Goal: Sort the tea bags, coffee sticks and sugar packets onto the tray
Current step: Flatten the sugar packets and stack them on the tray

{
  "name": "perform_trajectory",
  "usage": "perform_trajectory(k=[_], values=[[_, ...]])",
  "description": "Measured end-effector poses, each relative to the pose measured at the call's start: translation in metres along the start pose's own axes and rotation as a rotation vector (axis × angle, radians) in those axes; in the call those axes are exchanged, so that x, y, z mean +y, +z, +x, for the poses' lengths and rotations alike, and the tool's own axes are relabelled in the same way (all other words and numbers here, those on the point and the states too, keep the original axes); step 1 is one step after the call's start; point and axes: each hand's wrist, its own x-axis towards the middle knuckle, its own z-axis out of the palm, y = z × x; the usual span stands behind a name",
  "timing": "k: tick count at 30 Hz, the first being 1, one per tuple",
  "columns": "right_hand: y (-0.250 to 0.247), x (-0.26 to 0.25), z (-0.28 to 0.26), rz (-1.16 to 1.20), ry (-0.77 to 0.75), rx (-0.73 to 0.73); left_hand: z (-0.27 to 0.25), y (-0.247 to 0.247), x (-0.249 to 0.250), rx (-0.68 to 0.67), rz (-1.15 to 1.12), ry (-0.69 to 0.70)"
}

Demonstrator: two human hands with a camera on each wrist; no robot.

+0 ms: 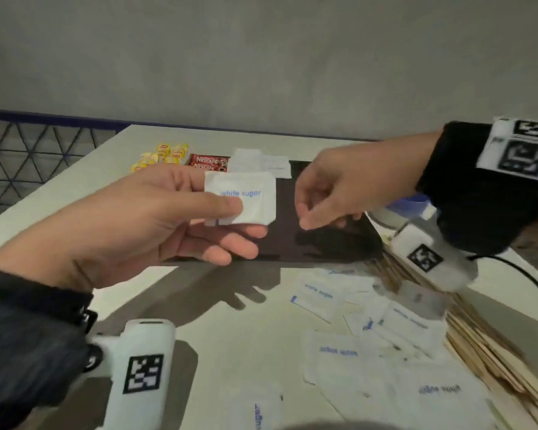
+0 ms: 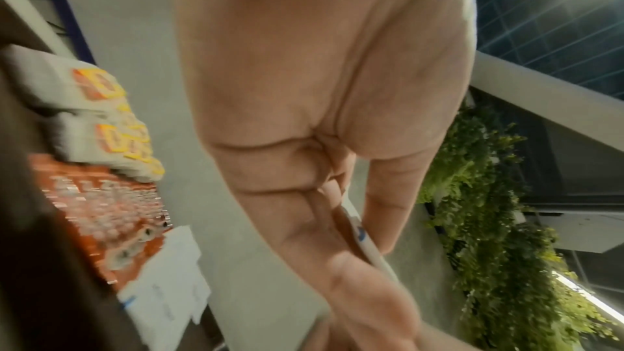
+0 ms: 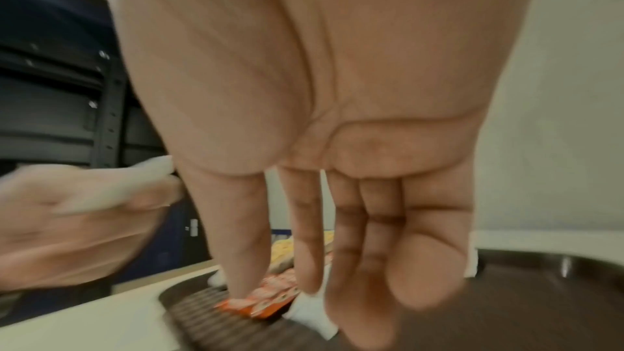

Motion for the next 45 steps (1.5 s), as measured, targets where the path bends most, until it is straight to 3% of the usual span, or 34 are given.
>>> perform_trajectory(k=[3,7,10,17,22,26,30,36,39,42,45], values=[[0.032,-0.012,-0.029,-0.018,-0.008,-0.154,0.008,0.016,0.018,0.016,-0.038,0.054],[0.068,-0.016,-0.023,-0.130,0.041,-0.037,0.011,0.024,0.022,0.047,-0.185,0.120],[0.084,-0.019,-0.020,-0.185,0.059,0.069,0.009,0.020,0.013,0.026,-0.277,0.096],[0.086,-0.019,-0.019,-0.092,0.124,0.002,0.001,0.009,0.004,-0.028,-0.438,0.023],[0.085,-0.019,-0.026,-0.015,0.081,-0.012,0.003,0.007,-0.001,-0.035,-0.397,0.010],[0.082,-0.022,-0.034,-0.006,0.001,0.037,0.007,0.003,-0.005,0.032,-0.297,0.003],[0.058,-0.035,-0.055,0.155,-0.042,0.031,0.014,0.001,-0.010,0.099,-0.225,-0.032],[0.022,-0.055,-0.054,0.364,-0.141,0.356,0.015,0.010,-0.012,0.043,-0.209,-0.065],[0.019,-0.058,-0.036,0.335,-0.103,0.420,0.010,0.011,-0.009,-0.008,-0.284,-0.040],[0.019,-0.060,-0.027,0.333,-0.076,0.475,0.010,0.009,-0.009,0.033,-0.235,0.020],[0.021,-0.060,-0.022,0.169,-0.028,0.503,0.012,0.010,-0.012,0.086,-0.183,0.041]])
